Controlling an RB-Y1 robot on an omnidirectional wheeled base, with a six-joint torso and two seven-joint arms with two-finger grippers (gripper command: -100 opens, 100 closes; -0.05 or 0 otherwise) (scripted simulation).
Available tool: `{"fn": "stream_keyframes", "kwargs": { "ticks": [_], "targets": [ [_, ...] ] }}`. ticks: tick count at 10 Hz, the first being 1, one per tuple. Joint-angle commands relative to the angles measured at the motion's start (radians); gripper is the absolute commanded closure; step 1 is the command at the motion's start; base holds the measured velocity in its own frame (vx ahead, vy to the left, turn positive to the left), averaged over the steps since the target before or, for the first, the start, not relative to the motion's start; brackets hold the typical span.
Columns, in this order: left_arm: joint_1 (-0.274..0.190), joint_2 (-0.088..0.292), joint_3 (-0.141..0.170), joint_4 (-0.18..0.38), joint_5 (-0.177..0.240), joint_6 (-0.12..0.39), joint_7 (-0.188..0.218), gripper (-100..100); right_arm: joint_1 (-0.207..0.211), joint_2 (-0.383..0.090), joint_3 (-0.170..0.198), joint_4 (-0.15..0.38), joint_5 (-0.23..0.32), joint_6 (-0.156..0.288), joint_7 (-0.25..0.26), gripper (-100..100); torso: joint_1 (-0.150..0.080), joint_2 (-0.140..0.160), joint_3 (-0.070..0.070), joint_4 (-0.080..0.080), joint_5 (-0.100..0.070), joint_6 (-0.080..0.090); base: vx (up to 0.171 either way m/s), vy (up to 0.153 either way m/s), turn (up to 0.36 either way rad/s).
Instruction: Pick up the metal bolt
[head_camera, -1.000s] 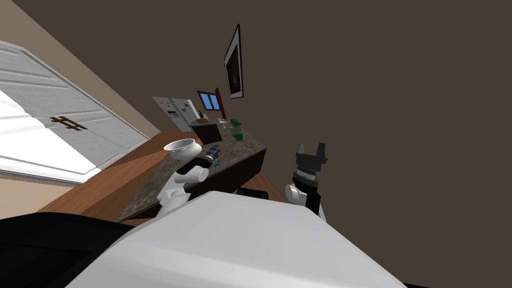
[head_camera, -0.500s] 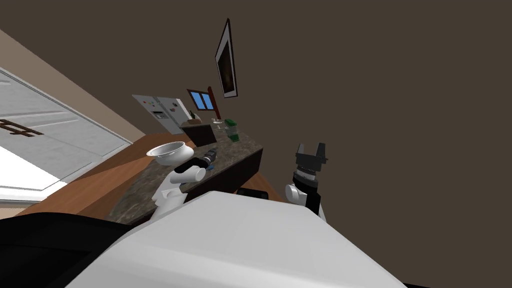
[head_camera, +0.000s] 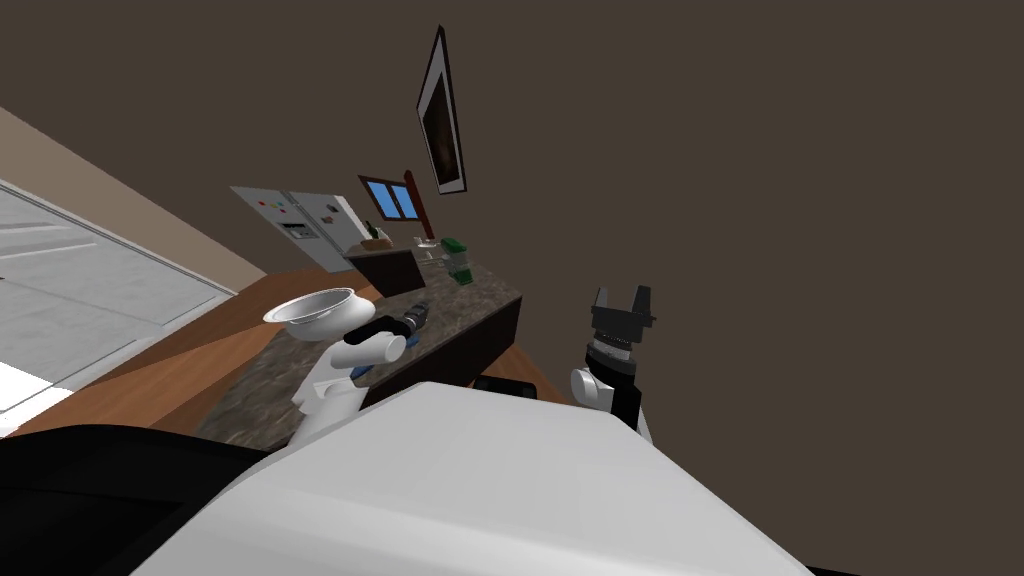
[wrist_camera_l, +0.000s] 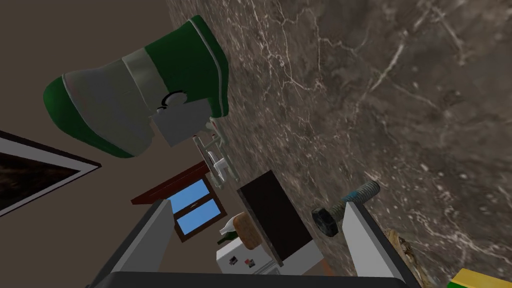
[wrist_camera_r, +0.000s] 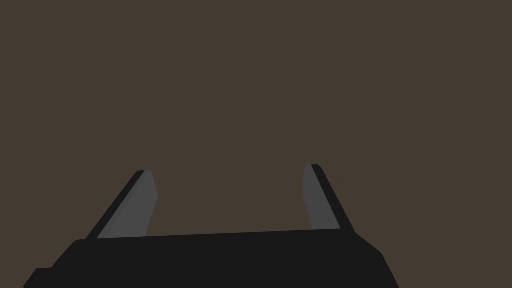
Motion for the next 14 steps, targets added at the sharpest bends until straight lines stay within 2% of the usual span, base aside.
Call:
{"fn": "stream_keyframes", "kwargs": {
  "ticks": [1,3,4,5,6,8,9,10,11,12,13,14],
  "targets": [
    [0.010,0.007,0.031,0.002,0.003,0.050,-0.005,-100,0.000,0.000,0.000,0.000,0.000,0.000,0.000,0,0.000,0.000,0.000,0.000,0.000,0.000,0.027,-0.010,-0.181],
    [0.010,0.007,0.031,0.002,0.003,0.080,-0.005,-100,0.000,0.000,0.000,0.000,0.000,0.000,0.000,0,0.000,0.000,0.000,0.000,0.000,0.000,0.020,-0.002,-0.075],
    [0.016,0.017,0.060,0.010,0.004,0.118,-0.010,-100,0.000,0.000,0.000,0.000,0.000,0.000,0.000,0,0.000,0.000,0.000,0.000,0.000,0.000,0.032,-0.008,-0.219],
    [0.016,0.017,0.060,0.010,0.004,0.143,-0.010,-100,0.000,0.000,0.000,0.000,0.000,0.000,0.000,0,0.000,0.000,0.000,0.000,0.000,0.001,0.033,0.002,-0.115],
    [0.023,0.026,0.090,0.020,0.005,0.173,-0.014,-100,0.000,0.000,0.000,0.000,0.000,0.000,0.000,0,0.000,-0.001,0.000,0.000,0.000,0.000,0.040,-0.002,-0.215],
    [0.023,0.026,0.090,0.020,0.005,0.210,-0.014,-100,0.000,0.000,0.000,0.000,0.000,0.000,0.000,0,0.000,-0.001,-0.001,0.000,0.000,0.000,0.024,0.005,-0.028],
    [0.031,0.036,0.118,0.029,0.005,0.246,-0.018,-100,0.000,0.000,0.000,0.000,0.000,0.000,0.000,0,0.000,0.000,0.000,0.000,0.000,0.000,0.027,-0.002,-0.212],
    [0.031,0.036,0.118,0.029,0.005,0.272,-0.018,-100,0.000,0.000,0.000,0.000,0.000,0.000,0.000,0,0.000,0.000,0.000,0.000,0.000,0.001,0.030,0.007,-0.108],
    [0.039,0.046,0.146,0.039,0.004,0.303,-0.022,-100,0.000,0.000,0.000,0.000,0.000,0.000,0.000,0,0.001,0.000,0.000,0.000,0.000,0.000,0.042,0.009,-0.167],
    [0.039,0.046,0.146,0.039,0.004,0.332,-0.022,-100,0.000,0.000,0.000,0.000,0.000,0.000,0.000,0,0.001,-0.001,-0.001,0.000,0.000,0.000,0.037,0.015,-0.095],
    [0.047,0.057,0.173,0.048,0.003,0.366,-0.025,-100,0.000,0.000,0.000,0.000,0.000,0.000,0.000,0,0.001,-0.001,-0.001,0.000,0.000,0.000,0.035,0.016,-0.178],
    [0.047,0.057,0.173,0.048,0.003,0.388,-0.025,-100,0.000,0.000,0.000,0.000,0.000,0.000,0.000,0,0.001,-0.001,-0.001,0.000,0.000,0.000,0.025,0.016,-0.095]
  ]
}}
